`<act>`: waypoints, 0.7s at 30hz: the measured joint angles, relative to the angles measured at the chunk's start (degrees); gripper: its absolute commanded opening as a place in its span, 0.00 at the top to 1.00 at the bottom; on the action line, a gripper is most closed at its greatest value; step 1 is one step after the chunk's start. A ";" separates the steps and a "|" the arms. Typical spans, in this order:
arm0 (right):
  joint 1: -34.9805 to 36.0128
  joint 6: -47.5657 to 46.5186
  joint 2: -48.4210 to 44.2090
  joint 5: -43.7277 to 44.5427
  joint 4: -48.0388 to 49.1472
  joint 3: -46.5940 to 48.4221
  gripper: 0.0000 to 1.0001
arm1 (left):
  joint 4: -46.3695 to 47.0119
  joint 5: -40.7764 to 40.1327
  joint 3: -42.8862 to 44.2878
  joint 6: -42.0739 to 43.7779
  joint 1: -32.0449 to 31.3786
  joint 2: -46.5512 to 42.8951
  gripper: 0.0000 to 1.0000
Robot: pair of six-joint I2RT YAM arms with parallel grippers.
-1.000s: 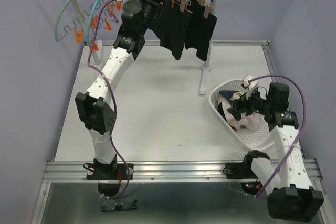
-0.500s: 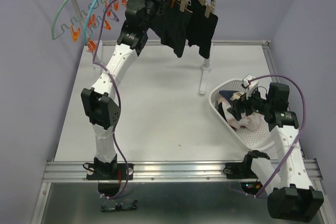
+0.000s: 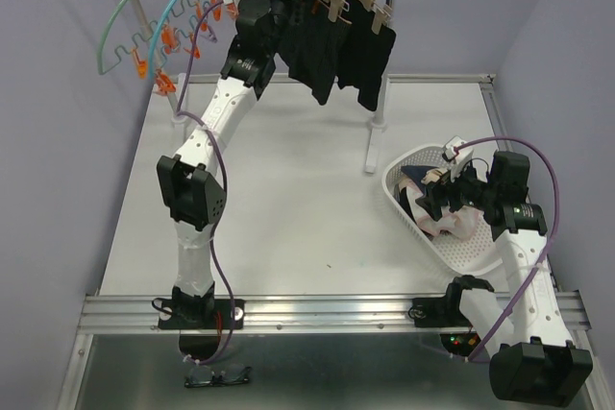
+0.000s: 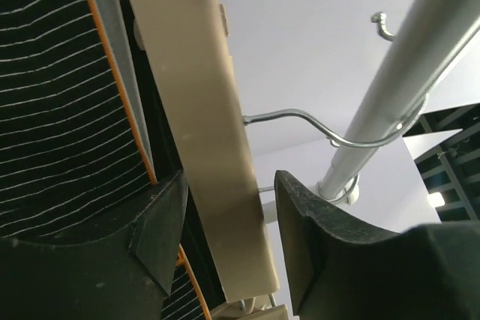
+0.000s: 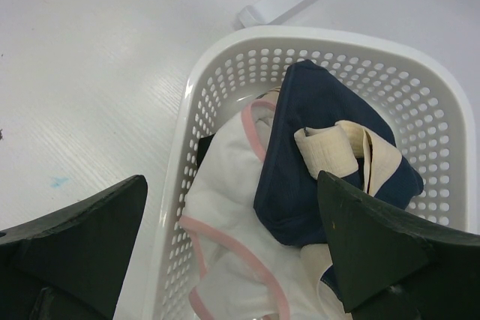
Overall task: Remove the underwear clipped to the hanger
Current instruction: Pick up the hanger from the clothesline.
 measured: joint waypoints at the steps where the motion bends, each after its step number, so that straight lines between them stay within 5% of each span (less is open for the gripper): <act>1: 0.00 0.00 0.00 -0.02 0.00 0.00 0.00 | 0.04 -0.04 0.04 -0.24 0.00 0.24 0.44; 12: 0.00 0.00 -0.42 0.00 0.00 0.00 0.00 | 1.38 -0.44 -0.63 -1.03 0.00 0.55 0.78; 21: 0.00 -0.02 -0.42 0.02 0.00 0.00 0.00 | 2.54 0.72 -2.45 -1.05 0.00 -0.59 0.87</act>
